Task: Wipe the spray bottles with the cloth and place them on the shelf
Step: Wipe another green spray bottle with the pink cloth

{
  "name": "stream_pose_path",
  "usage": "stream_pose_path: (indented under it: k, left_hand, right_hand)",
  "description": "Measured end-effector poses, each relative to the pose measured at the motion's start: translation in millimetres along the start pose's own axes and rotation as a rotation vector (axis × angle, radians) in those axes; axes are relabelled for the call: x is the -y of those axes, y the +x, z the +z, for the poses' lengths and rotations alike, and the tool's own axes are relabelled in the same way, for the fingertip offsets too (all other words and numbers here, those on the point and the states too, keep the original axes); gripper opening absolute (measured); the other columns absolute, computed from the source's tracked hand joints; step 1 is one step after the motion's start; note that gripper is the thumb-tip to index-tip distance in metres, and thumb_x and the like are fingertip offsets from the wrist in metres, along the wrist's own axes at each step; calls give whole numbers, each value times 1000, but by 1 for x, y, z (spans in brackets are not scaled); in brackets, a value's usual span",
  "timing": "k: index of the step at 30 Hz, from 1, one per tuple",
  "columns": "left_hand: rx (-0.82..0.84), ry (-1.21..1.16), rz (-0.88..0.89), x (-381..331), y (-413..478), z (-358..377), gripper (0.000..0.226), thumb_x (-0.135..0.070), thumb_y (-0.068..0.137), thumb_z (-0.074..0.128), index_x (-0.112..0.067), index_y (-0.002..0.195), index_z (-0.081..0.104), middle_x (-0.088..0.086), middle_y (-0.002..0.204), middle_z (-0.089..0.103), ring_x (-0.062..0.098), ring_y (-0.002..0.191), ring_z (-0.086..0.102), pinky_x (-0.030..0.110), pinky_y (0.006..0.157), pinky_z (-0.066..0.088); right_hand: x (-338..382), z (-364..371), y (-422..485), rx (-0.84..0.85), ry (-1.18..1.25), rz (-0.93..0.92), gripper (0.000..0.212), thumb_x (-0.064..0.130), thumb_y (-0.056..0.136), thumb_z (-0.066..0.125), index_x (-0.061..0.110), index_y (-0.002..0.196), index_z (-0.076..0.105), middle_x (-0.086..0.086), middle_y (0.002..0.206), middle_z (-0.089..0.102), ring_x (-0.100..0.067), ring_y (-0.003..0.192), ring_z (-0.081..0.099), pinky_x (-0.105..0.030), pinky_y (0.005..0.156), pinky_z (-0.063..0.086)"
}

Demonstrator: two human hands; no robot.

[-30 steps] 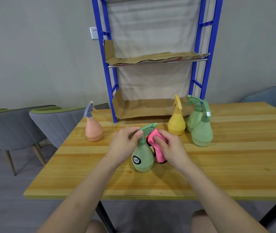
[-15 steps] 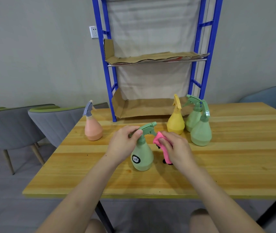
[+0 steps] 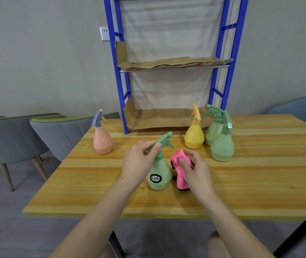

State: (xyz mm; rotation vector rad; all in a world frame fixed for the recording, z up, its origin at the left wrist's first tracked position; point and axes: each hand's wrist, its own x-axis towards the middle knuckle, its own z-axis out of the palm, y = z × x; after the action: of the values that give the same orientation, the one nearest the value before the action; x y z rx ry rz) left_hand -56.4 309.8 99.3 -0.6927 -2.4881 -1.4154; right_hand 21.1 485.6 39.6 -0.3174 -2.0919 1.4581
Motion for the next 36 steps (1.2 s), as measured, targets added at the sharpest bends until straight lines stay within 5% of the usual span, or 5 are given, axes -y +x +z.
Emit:
stream_pose_path:
  k: [3,10,18,29,36]
  left_hand:
    - [-23,-22,-9,1,-4,5,25,-54,98,62,-38,104,80,-4,86,67,8,79,57,30,68,41]
    - [-55,-228,-65,14,-32,4,70,-89,85,41,-40,127,69,-17,119,72,4,108,67,29,93,54]
    - [-6,-55,-41,24,-39,14,23,-38,99,67,-32,121,72,-13,101,71,-4,97,63,18,82,50]
    - [-51,150,-49,24,-33,20,31,-52,93,70,-29,112,75,-10,96,66,10,88,66,37,77,54]
    - [-61,133,-24,24,-32,22,38,-39,99,69,-21,133,71,-6,117,69,13,105,68,37,91,55]
  right_hand:
    - [5,6,-15,-18,126,-26,16,20,103,66,35,108,71,15,102,77,-3,99,71,-27,84,55]
    - [26,15,-22,-154,373,-62,21,16,106,62,24,118,78,7,110,79,-12,107,72,-29,93,56]
    - [17,25,-20,84,335,-65,34,21,107,62,24,140,67,9,131,73,-10,126,66,-37,105,55]
    - [-10,10,-11,224,157,-12,31,14,104,66,22,132,73,13,121,78,-7,116,72,-40,102,59]
    - [-14,9,-17,185,69,2,34,17,102,68,30,133,71,21,120,75,3,114,70,-36,103,58]
